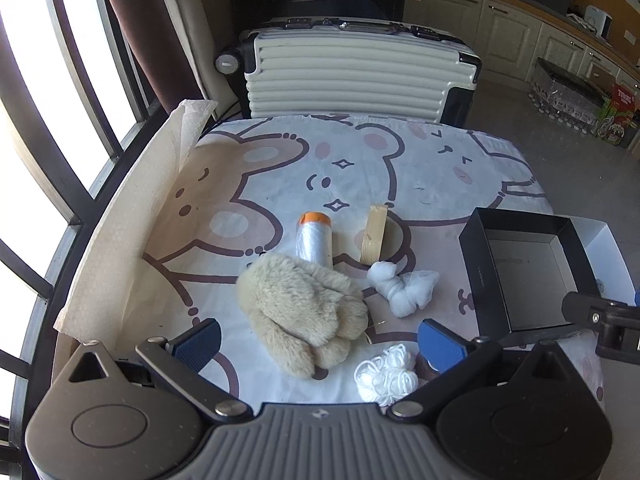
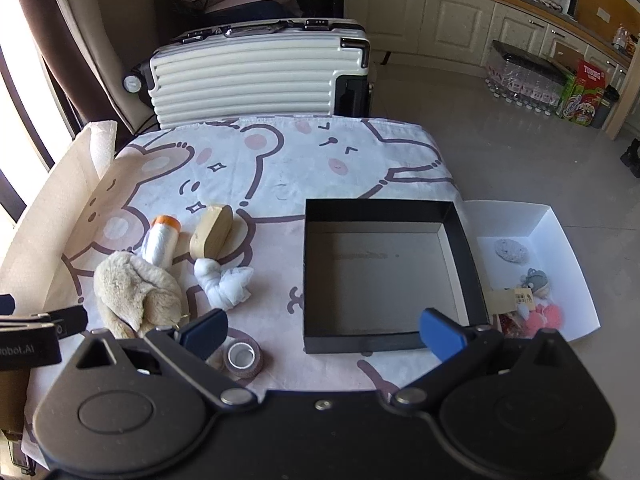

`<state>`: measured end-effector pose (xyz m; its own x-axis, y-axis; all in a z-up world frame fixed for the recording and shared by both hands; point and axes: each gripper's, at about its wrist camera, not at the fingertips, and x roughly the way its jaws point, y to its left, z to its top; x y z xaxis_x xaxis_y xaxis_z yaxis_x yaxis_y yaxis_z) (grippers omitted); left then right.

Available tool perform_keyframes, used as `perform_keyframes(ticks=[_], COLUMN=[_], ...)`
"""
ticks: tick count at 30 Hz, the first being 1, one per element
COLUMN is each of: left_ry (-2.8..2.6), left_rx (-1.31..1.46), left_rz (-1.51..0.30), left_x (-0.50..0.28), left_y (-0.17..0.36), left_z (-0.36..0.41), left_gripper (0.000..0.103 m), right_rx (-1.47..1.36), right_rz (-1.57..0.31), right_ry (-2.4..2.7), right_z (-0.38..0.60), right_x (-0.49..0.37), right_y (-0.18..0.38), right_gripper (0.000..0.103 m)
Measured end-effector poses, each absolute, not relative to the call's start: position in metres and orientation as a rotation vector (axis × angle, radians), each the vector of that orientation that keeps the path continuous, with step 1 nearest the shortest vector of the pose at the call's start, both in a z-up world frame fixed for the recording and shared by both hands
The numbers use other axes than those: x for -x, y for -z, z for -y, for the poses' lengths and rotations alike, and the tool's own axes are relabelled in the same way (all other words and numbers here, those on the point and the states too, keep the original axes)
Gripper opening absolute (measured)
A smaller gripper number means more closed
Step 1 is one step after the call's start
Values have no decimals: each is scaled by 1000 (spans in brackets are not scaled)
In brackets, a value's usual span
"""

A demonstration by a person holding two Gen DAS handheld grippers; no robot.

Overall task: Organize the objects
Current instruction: 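Move the left tool to the white yarn ball while the right tool approaches the brown tape roll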

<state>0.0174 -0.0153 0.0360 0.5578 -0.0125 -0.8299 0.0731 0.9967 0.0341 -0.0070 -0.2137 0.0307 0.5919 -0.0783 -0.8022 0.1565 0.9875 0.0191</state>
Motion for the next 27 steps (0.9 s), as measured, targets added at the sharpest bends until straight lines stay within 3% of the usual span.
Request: perform_keyframes(ticks=[13, 27], left_ry=[74, 206], left_rx=[-109, -234], left_rz=[-968, -1052], left_x=[-41, -45], left_y=[-25, 28], left_z=[36, 43], left_gripper=[103, 92], right_rx=[-201, -390], right_rz=[-846, -1026], right_ry=[153, 243], right_z=[203, 228], right_x=[-34, -51], right_y=[-68, 16], right_gripper=[103, 103])
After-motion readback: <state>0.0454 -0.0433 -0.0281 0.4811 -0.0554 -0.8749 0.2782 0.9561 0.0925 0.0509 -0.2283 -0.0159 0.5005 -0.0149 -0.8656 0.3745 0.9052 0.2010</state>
